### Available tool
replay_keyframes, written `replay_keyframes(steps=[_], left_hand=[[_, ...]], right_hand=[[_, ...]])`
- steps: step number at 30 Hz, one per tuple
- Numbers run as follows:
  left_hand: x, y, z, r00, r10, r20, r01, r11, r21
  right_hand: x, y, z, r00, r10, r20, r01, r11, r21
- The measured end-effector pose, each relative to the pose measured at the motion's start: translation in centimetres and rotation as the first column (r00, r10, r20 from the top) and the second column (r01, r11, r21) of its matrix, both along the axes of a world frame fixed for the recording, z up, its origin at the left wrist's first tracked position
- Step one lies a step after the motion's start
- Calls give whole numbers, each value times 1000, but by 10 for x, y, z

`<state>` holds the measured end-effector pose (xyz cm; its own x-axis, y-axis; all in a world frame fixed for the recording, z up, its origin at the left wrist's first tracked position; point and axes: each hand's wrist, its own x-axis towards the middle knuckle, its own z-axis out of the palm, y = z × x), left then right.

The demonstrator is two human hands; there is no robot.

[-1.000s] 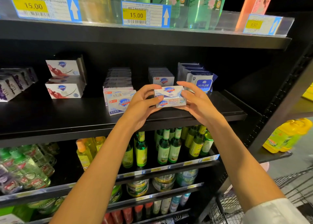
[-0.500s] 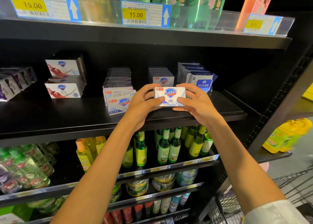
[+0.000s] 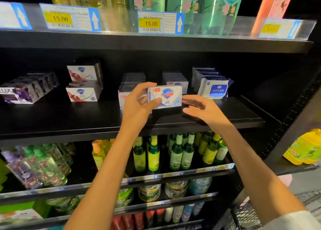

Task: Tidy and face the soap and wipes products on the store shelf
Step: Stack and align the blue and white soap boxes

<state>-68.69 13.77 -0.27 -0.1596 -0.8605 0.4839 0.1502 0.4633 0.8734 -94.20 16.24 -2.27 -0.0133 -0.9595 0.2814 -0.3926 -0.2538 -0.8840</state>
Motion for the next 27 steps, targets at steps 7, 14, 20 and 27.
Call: replay_keyframes(steps=[7, 14, 20, 27], left_hand=[[54, -20, 16, 989, 139, 44, -136, 988, -76], [70, -37, 29, 972, 146, 184, -138, 989, -55], [77, -42, 22, 939, 185, 289, -173, 983, -69], [80, -40, 15, 930, 196, 312, -172, 980, -102]], right_hand=[[6, -2, -6, 887, -19, -462, 30, 999, 17], [5, -4, -5, 865, -29, -502, 36, 999, 5], [6, -3, -5, 866, -22, -500, 36, 999, 18], [6, -5, -5, 860, -17, -511, 40, 999, 33]])
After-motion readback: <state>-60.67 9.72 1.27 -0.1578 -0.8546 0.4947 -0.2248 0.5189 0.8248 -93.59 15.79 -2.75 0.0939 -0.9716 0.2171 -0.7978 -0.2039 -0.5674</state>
